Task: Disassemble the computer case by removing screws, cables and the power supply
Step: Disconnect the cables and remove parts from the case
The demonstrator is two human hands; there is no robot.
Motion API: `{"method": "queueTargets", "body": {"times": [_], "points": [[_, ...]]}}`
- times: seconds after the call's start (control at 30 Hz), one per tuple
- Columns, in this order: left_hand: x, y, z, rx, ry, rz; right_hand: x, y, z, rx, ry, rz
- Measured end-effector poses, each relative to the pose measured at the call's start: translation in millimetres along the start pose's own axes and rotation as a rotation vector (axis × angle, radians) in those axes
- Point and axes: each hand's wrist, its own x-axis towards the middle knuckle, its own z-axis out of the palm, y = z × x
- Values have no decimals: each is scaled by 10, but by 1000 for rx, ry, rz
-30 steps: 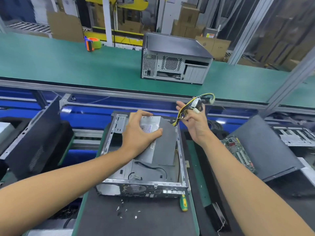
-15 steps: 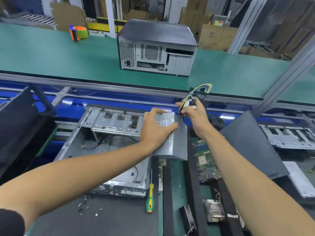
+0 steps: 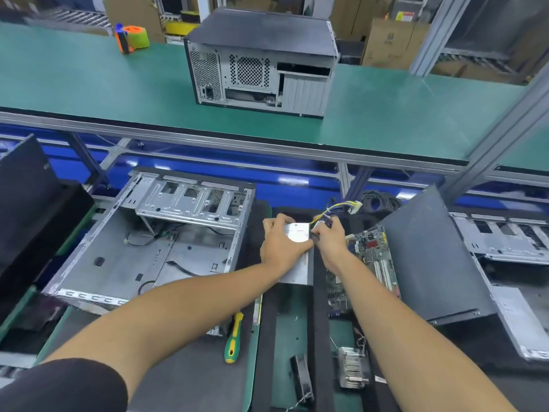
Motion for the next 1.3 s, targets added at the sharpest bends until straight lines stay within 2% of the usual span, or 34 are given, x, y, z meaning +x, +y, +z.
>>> {"method": "queueTargets", "body": {"times": [0.1,0.27,0.53,0.8,1.13,1.3], "points": [[27,-50,124,10,-1,-25,57,37,-55,52,-14,70],[82,-169,221,57,-27,-7,157,119,-200,2,-62,183],[561,-29,295,54,15,41,395,-37,-172,123,-138,115],[956,-21,458,71,29,58,686,-68,-87,81,-124,194],[858,-314,736,156,-49,48,644,255,-194,-4,-89,298],[870,-305,733,289,-112,62,638,283,-178,-28,-94,292]]}}
